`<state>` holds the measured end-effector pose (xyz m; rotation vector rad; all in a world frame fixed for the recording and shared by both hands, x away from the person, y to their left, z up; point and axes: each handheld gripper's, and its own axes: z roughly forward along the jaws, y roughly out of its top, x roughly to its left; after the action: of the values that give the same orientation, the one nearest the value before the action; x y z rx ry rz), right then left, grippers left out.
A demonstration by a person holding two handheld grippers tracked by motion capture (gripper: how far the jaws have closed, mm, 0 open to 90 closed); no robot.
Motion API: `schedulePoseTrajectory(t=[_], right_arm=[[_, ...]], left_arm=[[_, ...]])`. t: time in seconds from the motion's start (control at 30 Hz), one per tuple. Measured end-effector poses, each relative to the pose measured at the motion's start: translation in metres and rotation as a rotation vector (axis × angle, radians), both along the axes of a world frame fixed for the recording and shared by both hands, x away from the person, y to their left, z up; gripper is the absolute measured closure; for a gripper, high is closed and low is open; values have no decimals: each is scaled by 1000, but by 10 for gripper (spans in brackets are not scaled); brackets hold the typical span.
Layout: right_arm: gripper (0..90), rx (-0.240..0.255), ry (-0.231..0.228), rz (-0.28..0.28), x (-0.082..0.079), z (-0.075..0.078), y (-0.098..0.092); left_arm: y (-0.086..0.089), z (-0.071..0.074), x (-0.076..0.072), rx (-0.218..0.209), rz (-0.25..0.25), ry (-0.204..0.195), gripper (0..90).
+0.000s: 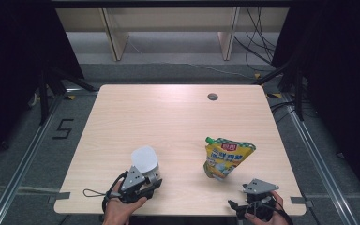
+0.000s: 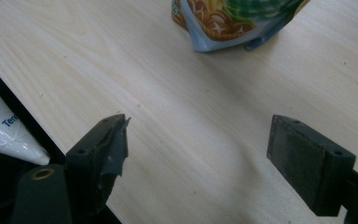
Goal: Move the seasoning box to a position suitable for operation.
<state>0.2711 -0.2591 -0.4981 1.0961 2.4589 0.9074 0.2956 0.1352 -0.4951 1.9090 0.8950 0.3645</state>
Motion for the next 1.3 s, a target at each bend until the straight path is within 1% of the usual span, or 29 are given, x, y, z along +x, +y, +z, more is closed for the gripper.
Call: schedulePoseTrajectory(t=[0.03, 0.07, 0.1, 0.17, 0.2, 0.23, 0.3, 0.33, 0.43, 0.47, 0.5, 0.53, 0.57, 0.6, 0.63, 0.67, 0.7, 0.73, 0.8, 0.83, 0.87, 1.0, 1.03, 1.1, 1.13, 1.17, 1.2, 1.27, 1.3], right_arm=[[213, 0, 0, -1, 0, 0, 0], [214, 1, -1, 0, 0, 0, 0], [213, 2, -1, -1, 0, 0, 0], [213, 9, -4, -9, -1, 0, 0], [213, 3, -23, 2, 0, 0, -1], [213, 0, -20, 3, 0, 1, -2], [213, 2, -20, 6, 0, 0, -2], [214, 2, -20, 6, 0, 0, -2], [213, 5, -4, -5, -1, 1, -1], [213, 4, -4, -5, -1, 0, -2], [213, 2, -4, -3, -1, 0, -2], [214, 2, -3, -4, -1, 0, -2], [213, 11, 8, -17, -2, 0, -1], [213, 12, 11, -19, -2, 0, -1], [213, 12, 10, -20, -2, 0, -1], [213, 10, 7, -18, -2, 0, -1], [213, 9, 9, -18, -2, 0, -1], [213, 10, 9, -18, -2, 0, -1], [213, 2, 2, -6, -1, -1, -2], [213, 6, 4, -11, -1, -1, -2], [213, 4, 4, -10, -1, -1, -2], [214, 3, 3, -8, -1, -1, -2], [214, 4, 3, -8, -1, -1, -2], [213, 0, 2, -3, 0, -1, -2], [214, 0, 5, -1, 0, -1, -2], [213, 1, -1, -2, -1, -1, -2], [213, 2, -1, -3, -1, -1, -2], [214, 0, -2, -4, -1, -1, -2], [214, 1, -1, -7, -1, -1, -1]], left_arm=[[1, 0, 1, 15, -11, -12, 731], [1, 0, 0, 12, -7, -6, 745], [1, 0, -1, -8, 1, 9, 750], [1, 0, -1, 9, -5, -2, 752], [2, 0, -1, 10, -6, -1, 752], [4, 1, -1, 15, -9, 1, 752], [6, 1, -2, 0, -11, 8, 750], [9, 2, -3, 10, -11, 12, 747], [17, 2, -4, 15, -20, 15, 737], [23, 3, -4, 38, -38, 2, 734], [25, 3, -5, 29, -31, 6, 730], [31, 4, -6, 47, -36, 7, 725], [34, 5, -7, 52, -36, 9, 720], [37, 5, -8, 51, -33, 10, 717], [39, 4, -9, 42, -23, 24, 714], [42, 4, -10, 37, -18, 24, 711], [45, 5, -11, 54, -18, 26, 708], [50, 5, -13, 47, -11, 28, 705], [57, 5, -16, 55, -2, 24, 696], [60, 5, -17, 51, 1, 23, 693], [64, 6, -17, 70, -5, 13, 690], [79, 6, -19, 88, 1, 11, 673], [82, 5, -20, 75, 25, 20, 670], [89, 6, -19, 96, 37, 11, 670], [91, 6, -19, 76, 52, 13, 667], [96, 7, -17, 114, 48, -2, 664], [96, 6, -17, 94, 69, 7, 663], [101, 5, -14, 114, 77, -14, 650], [102, 4, -12, 115, 86, -20, 646]])
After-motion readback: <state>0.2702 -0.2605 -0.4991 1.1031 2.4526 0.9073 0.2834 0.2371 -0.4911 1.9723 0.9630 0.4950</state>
